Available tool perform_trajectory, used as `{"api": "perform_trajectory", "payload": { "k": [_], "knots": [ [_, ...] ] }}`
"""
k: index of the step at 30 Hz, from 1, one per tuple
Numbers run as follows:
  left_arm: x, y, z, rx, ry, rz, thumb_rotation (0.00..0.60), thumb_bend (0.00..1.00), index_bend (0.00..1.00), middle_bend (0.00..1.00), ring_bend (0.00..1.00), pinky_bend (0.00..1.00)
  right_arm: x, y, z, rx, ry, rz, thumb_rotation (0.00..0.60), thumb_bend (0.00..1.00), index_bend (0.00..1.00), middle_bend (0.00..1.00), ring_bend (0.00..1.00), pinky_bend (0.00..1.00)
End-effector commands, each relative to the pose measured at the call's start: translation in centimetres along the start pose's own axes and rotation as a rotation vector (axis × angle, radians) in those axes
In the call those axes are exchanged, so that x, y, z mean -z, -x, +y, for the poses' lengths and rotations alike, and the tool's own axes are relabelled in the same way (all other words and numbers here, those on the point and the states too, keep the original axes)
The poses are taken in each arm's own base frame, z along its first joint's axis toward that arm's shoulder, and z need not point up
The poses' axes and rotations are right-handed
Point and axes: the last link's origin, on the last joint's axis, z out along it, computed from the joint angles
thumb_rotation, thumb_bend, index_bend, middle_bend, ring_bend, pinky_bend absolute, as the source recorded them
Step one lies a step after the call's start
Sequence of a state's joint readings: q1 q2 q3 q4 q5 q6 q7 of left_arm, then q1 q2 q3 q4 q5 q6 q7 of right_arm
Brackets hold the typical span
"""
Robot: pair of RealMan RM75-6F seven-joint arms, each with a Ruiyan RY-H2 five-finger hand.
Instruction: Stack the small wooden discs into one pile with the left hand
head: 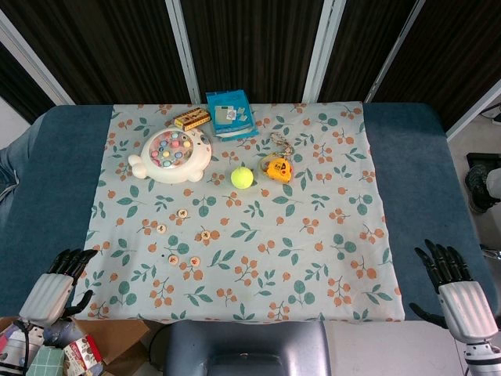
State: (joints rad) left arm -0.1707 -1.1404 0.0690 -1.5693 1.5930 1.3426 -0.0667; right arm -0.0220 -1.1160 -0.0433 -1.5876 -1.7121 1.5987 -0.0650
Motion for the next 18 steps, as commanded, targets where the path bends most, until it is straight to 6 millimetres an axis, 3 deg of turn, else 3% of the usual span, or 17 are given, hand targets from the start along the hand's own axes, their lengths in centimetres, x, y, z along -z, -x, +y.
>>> {"api": "perform_trajectory", "payload": {
  "k": [1, 6, 7, 9, 11, 12, 14, 18],
  "knots": [
    [0.0, 0.1, 0.1, 0.001, 0.004, -0.003, 0.600, 0.44, 0.00, 0.08, 0.04, 0.00, 0.0, 0.1, -0.1, 0.001, -0.003, -0.002, 0.600, 0.20, 0.00, 0.00, 0.00, 0.09],
    [-0.5, 0.9, 0.7, 0.024, 0.036, -0.002, 0.600, 0.44, 0.00, 0.08, 0.04, 0.03, -0.2, 0.2, -0.2, 0.003, -0.001, -0.007, 0.600, 0.20, 0.00, 0.00, 0.00, 0.04],
    [-0.7, 1.2, 1.0, 0.031, 0.044, 0.009, 0.600, 0.44, 0.01, 0.12, 0.09, 0.12, -0.3, 0.2, -0.1, 0.005, 0.002, -0.008, 0.600, 0.20, 0.00, 0.00, 0.00, 0.04],
    [-1.6, 2.2, 1.7, 0.045, 0.064, 0.053, 0.600, 0.44, 0.05, 0.29, 0.29, 0.44, -0.4, 0.3, -0.1, 0.006, 0.008, -0.012, 0.600, 0.21, 0.00, 0.00, 0.00, 0.04],
    [-2.2, 3.5, 2.1, 0.058, 0.074, 0.048, 0.600, 0.44, 0.12, 0.63, 0.65, 0.86, -0.6, 0.4, -0.1, 0.009, 0.013, -0.015, 0.600, 0.20, 0.00, 0.00, 0.00, 0.04],
    [-2.5, 4.3, 2.4, 0.070, 0.082, 0.024, 0.600, 0.44, 0.14, 0.74, 0.76, 0.94, -0.7, 0.5, -0.1, 0.012, 0.017, -0.017, 0.600, 0.20, 0.00, 0.00, 0.00, 0.04],
    [-3.4, 5.3, 3.0, 0.094, 0.098, -0.004, 0.600, 0.45, 0.21, 0.94, 0.94, 1.00, -0.8, 0.6, -0.2, 0.013, 0.021, -0.022, 0.600, 0.21, 0.00, 0.00, 0.00, 0.04],
    [-5.4, 6.6, 4.2, 0.159, 0.086, 0.047, 0.600, 0.45, 0.36, 1.00, 1.00, 1.00, -1.2, 1.0, -0.5, 0.024, 0.019, -0.034, 0.600, 0.20, 0.00, 0.00, 0.00, 0.04]
  ]
}}
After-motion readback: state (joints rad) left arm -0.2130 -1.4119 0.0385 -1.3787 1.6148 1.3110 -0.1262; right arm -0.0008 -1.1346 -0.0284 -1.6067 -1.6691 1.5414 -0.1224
